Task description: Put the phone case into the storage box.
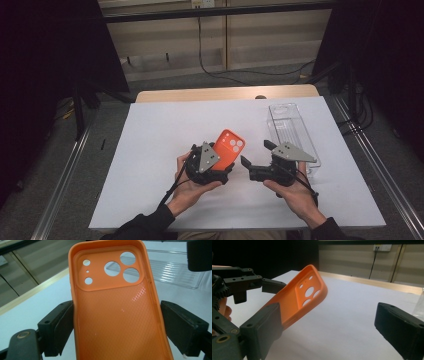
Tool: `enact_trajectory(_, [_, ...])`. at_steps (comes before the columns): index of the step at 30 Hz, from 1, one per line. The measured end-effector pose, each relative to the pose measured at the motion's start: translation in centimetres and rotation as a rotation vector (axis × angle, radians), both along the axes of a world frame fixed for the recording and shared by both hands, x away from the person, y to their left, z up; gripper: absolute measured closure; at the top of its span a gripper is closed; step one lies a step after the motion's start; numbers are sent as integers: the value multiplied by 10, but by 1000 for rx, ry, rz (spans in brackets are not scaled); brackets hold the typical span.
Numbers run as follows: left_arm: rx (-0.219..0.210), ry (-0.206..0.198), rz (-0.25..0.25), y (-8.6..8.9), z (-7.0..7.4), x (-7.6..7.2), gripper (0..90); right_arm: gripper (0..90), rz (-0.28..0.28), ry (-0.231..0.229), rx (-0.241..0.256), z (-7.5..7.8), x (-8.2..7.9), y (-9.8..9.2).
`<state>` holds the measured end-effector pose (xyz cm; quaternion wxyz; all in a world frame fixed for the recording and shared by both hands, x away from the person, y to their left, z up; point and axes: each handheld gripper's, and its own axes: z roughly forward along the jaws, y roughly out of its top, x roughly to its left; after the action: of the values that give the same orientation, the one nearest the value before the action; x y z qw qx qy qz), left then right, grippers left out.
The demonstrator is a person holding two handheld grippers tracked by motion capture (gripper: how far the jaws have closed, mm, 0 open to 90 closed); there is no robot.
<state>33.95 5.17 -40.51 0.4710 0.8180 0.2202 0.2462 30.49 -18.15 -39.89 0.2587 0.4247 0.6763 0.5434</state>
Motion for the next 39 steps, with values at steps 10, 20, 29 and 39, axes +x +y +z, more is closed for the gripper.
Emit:
enact_trajectory(10, [2, -3, -9, -2, 0, -3, 146, 86, 56, 140, -34, 14, 5, -2])
enact_trajectory(20, [13, -39, -15, -7, -4, -8, 146, 96, 78, 265, -18, 21, 10, -6])
enact_trajectory(29, [29, -67, -23, -13, -6, -12, 147, 85, 94, 284, -39, 25, 14, -5])
enact_trajectory(39, [34, -78, -15, -13, -7, -13, 146, 274, 75, 337, -66, 30, 19, 1])
